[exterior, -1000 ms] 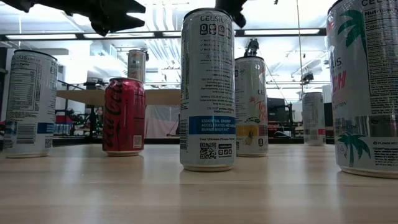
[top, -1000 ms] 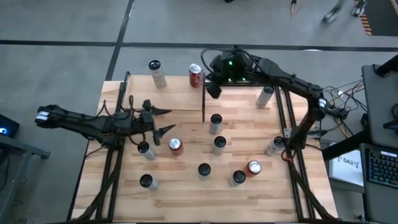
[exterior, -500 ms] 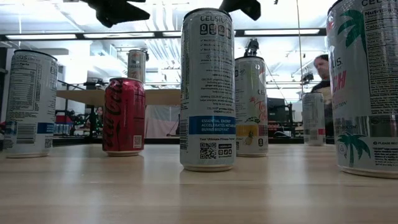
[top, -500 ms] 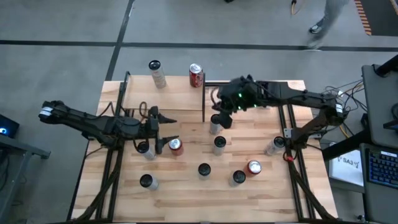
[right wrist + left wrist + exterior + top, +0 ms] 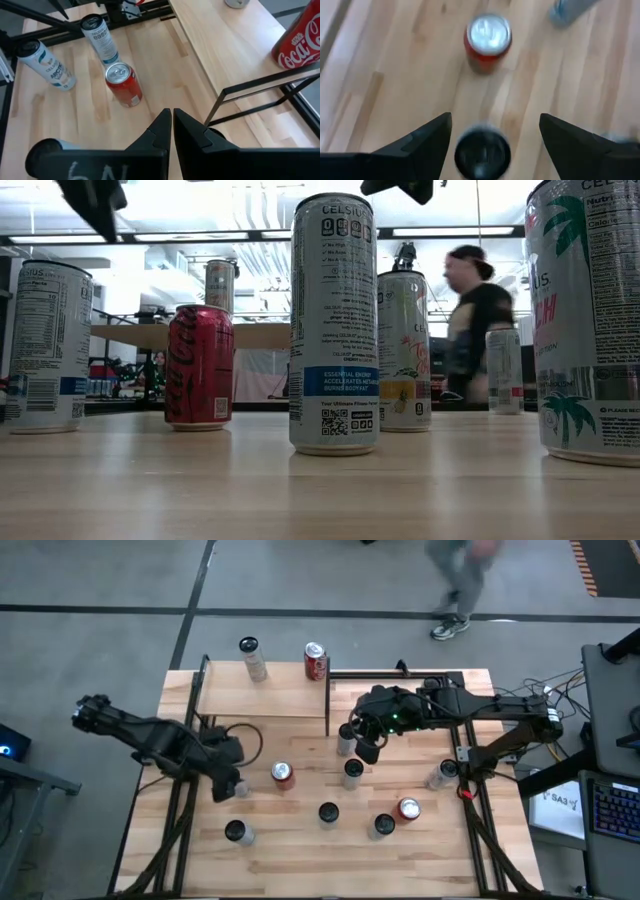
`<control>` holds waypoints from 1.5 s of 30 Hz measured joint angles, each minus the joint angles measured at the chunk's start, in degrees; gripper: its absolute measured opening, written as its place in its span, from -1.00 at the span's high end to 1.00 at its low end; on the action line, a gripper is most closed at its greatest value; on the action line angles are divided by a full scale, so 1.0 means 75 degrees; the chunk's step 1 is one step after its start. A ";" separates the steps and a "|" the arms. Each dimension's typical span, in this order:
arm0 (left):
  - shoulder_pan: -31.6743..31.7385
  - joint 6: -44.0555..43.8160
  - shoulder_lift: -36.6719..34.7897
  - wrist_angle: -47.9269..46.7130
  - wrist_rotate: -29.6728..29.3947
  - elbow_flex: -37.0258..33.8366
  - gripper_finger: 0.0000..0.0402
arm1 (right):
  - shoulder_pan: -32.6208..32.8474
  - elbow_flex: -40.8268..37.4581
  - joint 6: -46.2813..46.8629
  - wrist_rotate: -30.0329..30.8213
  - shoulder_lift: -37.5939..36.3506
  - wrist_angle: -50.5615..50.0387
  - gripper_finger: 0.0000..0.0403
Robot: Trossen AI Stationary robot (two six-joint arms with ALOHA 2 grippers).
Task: Place canned beverage on shelf
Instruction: Put the top left white blue soda can on the shelf
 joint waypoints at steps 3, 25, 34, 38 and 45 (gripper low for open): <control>-0.0162 0.0110 -0.0024 -0.0063 0.0109 0.0044 -0.42 | 0.0000 -0.0001 -0.0048 0.0007 0.0002 0.0016 0.95; -0.0249 -0.0214 0.0224 -0.0356 0.0287 -0.0423 -0.72 | -0.0006 -0.0001 -0.0052 0.0006 0.0009 0.0144 0.95; -0.0249 -0.0154 0.0410 -0.0362 0.0202 -0.0783 -0.78 | -0.0006 -0.0001 -0.0058 0.0003 0.0015 0.0144 0.95; -0.0249 -0.0151 0.0413 -0.0331 0.0204 -0.0898 -0.78 | -0.0006 -0.0001 -0.0061 0.0003 0.0015 0.0142 0.95; -0.0249 -0.0156 0.0473 -0.0055 0.0213 -0.0987 -0.78 | -0.0006 -0.0004 -0.0058 0.0003 0.0015 0.0142 0.95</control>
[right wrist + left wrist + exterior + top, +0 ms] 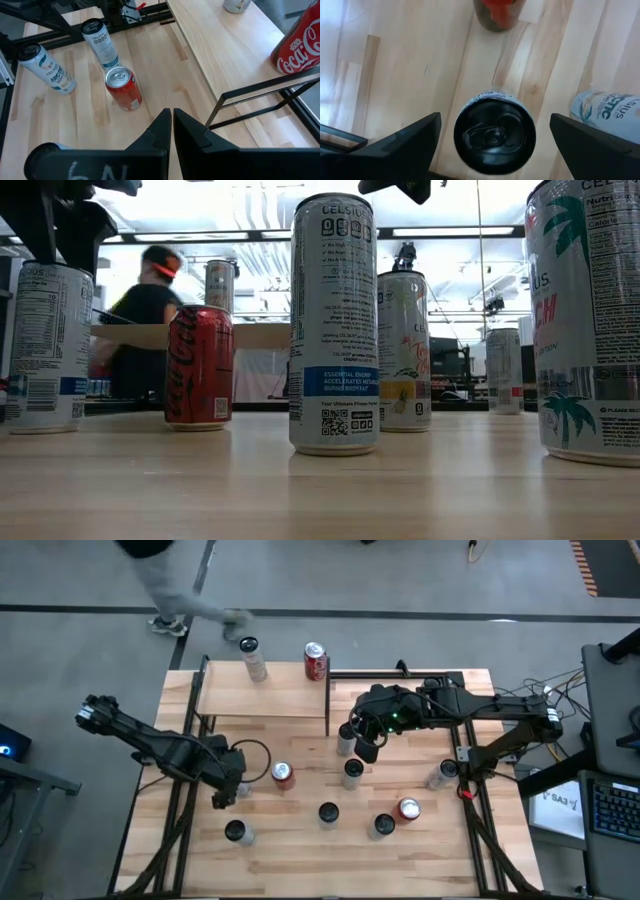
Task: Place canned beverage on shelf
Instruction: Put the top left white blue soda can on the shelf
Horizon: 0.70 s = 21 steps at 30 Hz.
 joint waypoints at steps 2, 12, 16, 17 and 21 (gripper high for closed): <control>-0.0004 0.0000 0.0022 0.0163 0.0004 -0.0118 -0.78 | 0.0000 -0.0015 0.0003 0.0000 0.0000 0.0000 0.95; -0.0031 -0.0129 0.0030 0.0573 0.0144 -0.0839 -0.68 | 0.0000 -0.0126 0.0006 0.0000 0.0000 0.0022 0.95; -0.0029 -0.0058 0.0027 0.0576 0.0141 -0.0869 -0.42 | 0.0000 -0.0134 0.0006 0.0000 0.0000 0.0058 0.95; -0.0030 -0.0018 0.0025 0.0576 0.0141 -0.0869 -0.34 | 0.0000 -0.0134 0.0006 0.0000 0.0000 0.0058 0.95; -0.0029 0.0169 -0.0025 0.0582 0.0144 -0.0870 -0.20 | 0.0000 -0.0169 0.0006 0.0000 0.0000 0.0064 0.95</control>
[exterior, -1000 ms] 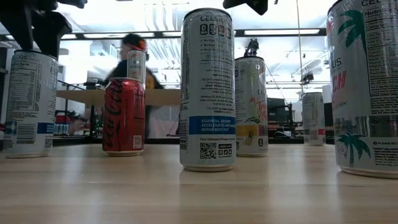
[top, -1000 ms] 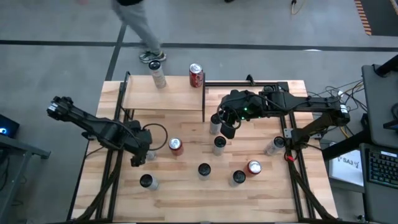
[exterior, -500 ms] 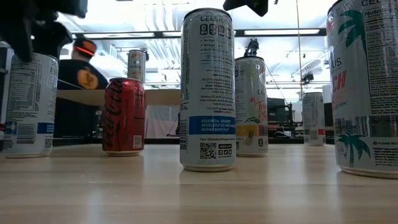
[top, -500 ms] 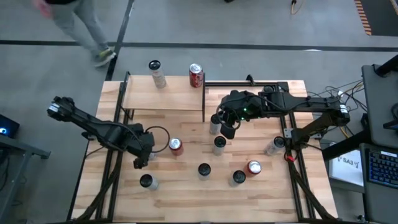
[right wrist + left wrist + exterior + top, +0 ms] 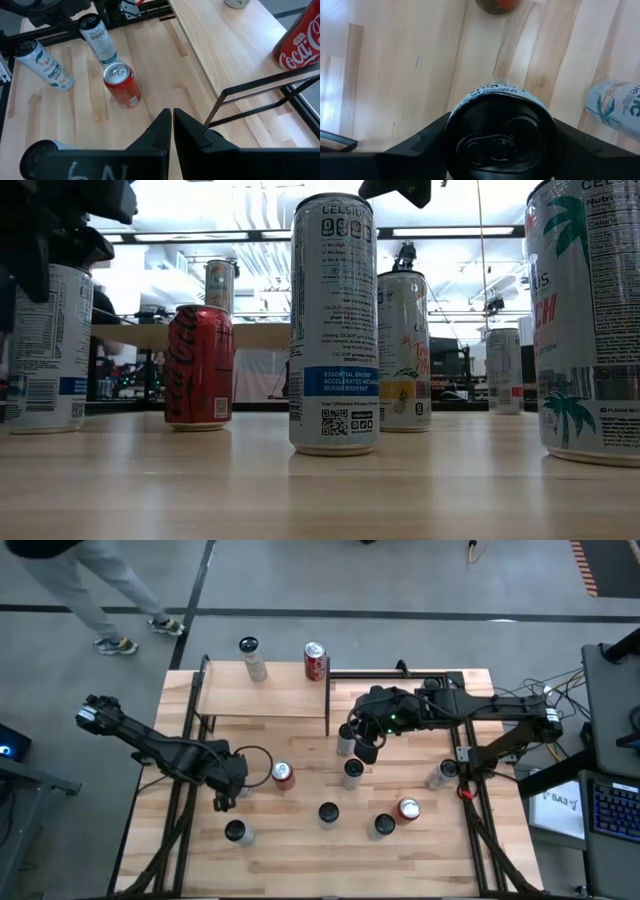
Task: Place canned beverage on shelf
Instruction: Put the top left white blue soda can on the shelf
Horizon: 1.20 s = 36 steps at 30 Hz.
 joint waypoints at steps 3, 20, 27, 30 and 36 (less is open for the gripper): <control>0.0000 0.0100 -0.0097 -0.0111 0.0000 0.0051 -0.20 | 0.0000 -0.0083 -0.0002 0.0000 0.0000 0.0152 0.95; -0.0017 0.3929 -0.0272 0.0342 -0.1471 0.3075 -0.20 | 0.0017 -0.0842 -0.1214 -0.0946 0.0354 0.2454 0.95; -0.0020 0.5356 -0.0263 0.0838 -0.1480 0.3472 -0.20 | 0.0035 -0.0719 -0.1701 -0.2221 0.0884 0.4250 0.95; -0.0017 0.5724 -0.0261 0.1098 -0.1469 0.3484 -0.20 | 0.0035 -0.0618 -0.1607 -0.2229 0.1115 0.4602 0.93; -0.0020 0.6202 -0.0169 0.1465 -0.1407 0.3375 -0.20 | 0.0035 -0.0336 -0.1603 -0.2645 0.1451 0.4555 0.61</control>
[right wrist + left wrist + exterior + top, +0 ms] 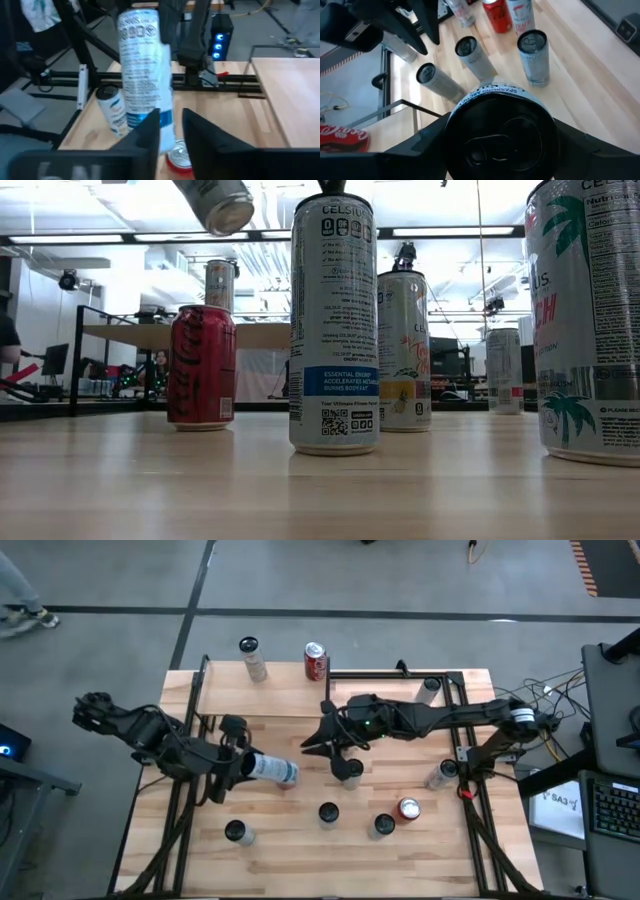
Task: Place canned beverage on shelf
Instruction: Put the top left white blue soda can on the shelf
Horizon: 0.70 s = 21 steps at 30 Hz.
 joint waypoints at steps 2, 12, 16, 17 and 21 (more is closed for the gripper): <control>0.0000 0.0099 0.0049 0.0059 0.0000 -0.0020 -0.20 | 0.0031 0.0032 0.0054 -0.0057 0.0012 -0.0065 0.42; 0.0003 0.0421 0.0291 0.0416 -0.0170 0.0006 -0.20 | 0.0068 0.0041 0.0332 -0.0037 0.0357 -0.0598 -0.51; 0.0012 0.0475 0.0379 0.0452 -0.0473 0.0006 -0.20 | 0.0121 0.0088 0.0150 -0.0050 0.0621 -0.0633 -0.68; 0.0012 0.0479 0.0391 0.0454 -0.0490 0.0006 -0.20 | 0.0122 0.0091 0.0143 -0.0064 0.0665 -0.0617 -0.70; 0.0012 0.0479 0.0471 0.0579 -0.0535 0.0006 -0.20 | 0.0117 0.0091 0.0122 -0.0234 0.0836 -0.0591 -0.72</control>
